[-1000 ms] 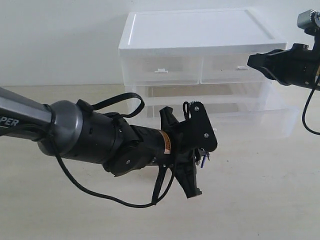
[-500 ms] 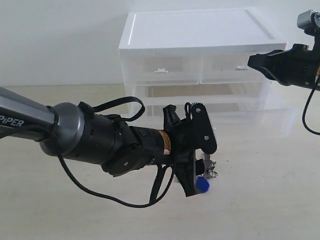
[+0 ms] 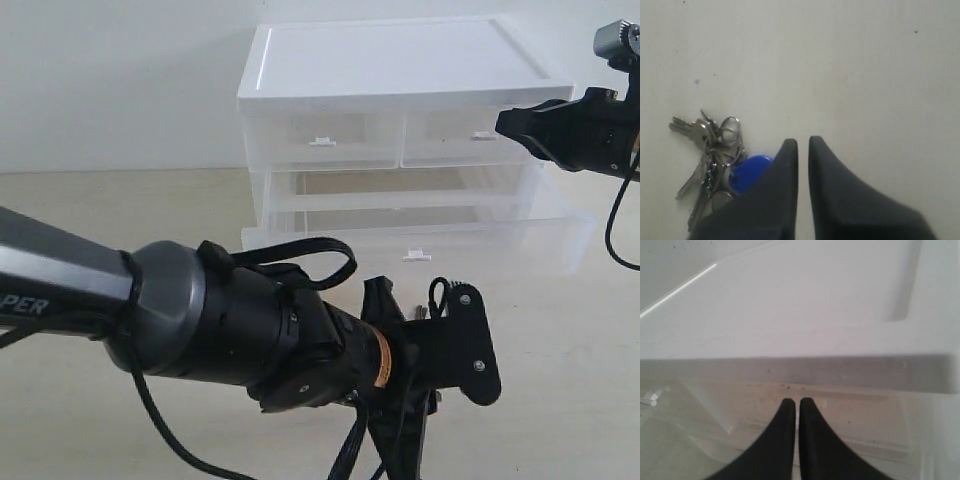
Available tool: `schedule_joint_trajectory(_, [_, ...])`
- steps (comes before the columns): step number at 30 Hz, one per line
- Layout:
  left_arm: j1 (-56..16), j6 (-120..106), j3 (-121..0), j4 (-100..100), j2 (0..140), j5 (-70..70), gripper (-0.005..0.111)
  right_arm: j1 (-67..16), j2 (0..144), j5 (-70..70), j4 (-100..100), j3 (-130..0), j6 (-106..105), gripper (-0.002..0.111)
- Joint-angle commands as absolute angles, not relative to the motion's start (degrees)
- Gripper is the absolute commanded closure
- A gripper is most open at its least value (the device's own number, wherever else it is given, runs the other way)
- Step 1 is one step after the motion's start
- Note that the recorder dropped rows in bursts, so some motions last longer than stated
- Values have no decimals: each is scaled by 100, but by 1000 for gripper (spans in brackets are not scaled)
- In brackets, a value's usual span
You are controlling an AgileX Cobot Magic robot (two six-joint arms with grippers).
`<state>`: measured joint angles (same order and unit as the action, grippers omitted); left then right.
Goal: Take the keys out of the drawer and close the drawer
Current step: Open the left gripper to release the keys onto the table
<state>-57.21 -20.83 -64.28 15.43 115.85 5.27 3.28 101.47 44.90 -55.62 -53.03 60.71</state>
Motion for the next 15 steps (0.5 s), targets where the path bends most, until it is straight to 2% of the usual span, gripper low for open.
schedule_joint_trajectory(1, [-5425, -1884, -6420, 1378, 11459, 196, 102, 348, 10123, 4467, -5612, -5340, 6040, 108])
schedule_joint_trajectory(10, [-4839, -2311, -6431, 1565, 11182, -667, 102, 348, 10123, 4467, -5610, -5340, 6028, 108])
schedule_joint_trajectory(15, [-4035, -2322, -6431, 1302, 11470, -1709, 102, 348, 10123, 4467, -5610, -5340, 6028, 108])
